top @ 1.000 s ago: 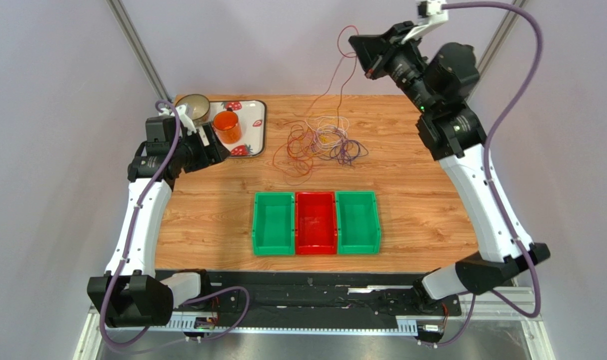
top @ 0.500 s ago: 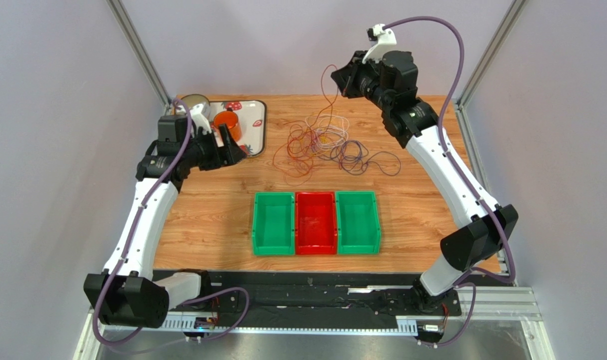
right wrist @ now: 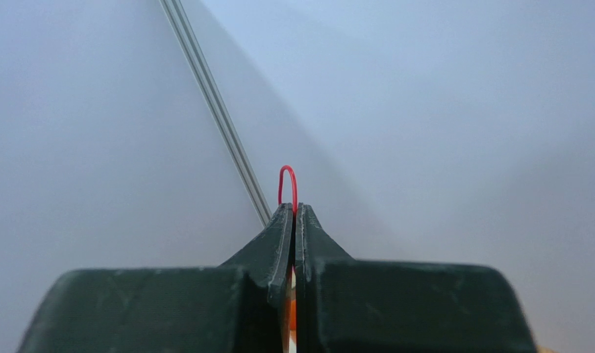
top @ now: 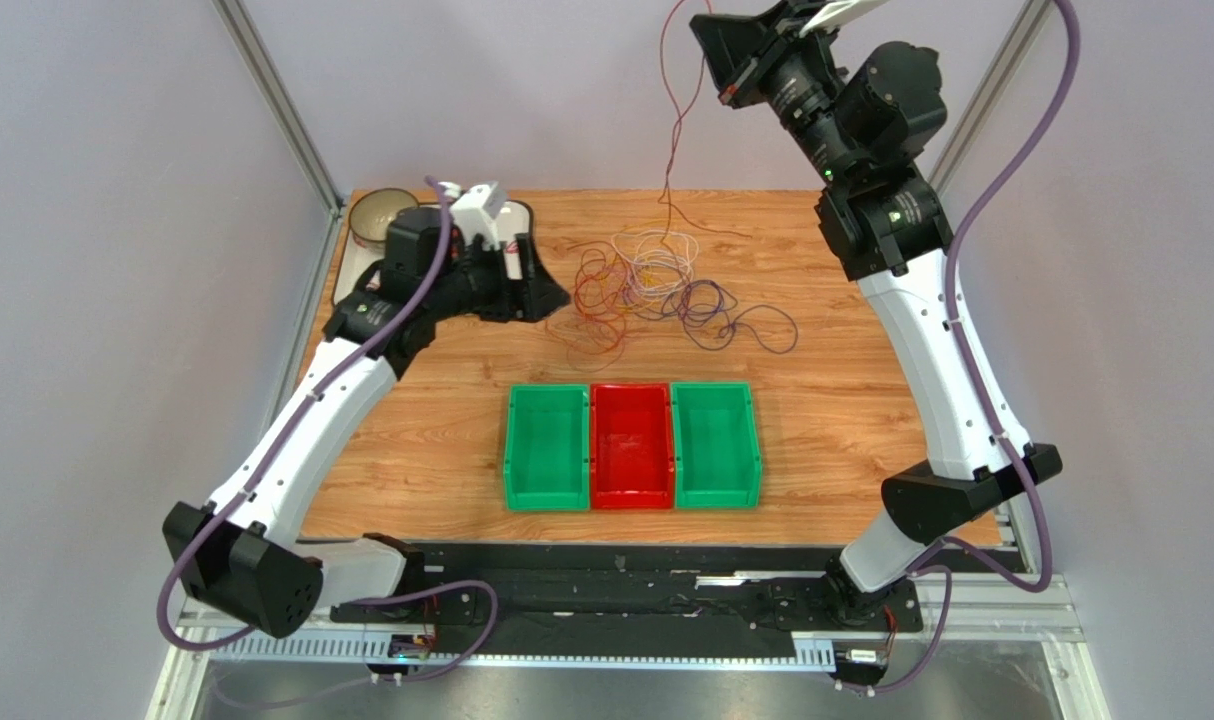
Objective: Untangle the cables
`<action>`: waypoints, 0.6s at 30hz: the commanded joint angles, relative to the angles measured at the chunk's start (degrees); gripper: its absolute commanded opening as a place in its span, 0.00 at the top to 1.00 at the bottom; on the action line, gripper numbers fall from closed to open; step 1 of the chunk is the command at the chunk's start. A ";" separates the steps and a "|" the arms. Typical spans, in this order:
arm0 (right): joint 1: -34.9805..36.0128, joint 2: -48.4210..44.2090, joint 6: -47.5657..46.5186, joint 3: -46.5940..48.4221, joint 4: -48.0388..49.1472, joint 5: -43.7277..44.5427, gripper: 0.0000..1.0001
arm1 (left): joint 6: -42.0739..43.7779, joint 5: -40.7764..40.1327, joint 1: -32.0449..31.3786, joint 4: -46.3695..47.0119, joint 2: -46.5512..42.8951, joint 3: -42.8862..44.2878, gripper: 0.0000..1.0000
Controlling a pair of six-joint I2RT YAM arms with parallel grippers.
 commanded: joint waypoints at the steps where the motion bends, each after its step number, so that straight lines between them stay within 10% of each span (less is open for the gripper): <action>1: 0.17 -0.09 1.87 3.50 3.22 -0.14 1.00 | -2.67 -3.05 -4.34 9.49 5.48 3.87 0.16; 18: 0.17 -2.73 2.84 1.65 1.82 1.88 1.00 | 1.02 -7.78 -14.71 32.78 34.56 13.36 0.16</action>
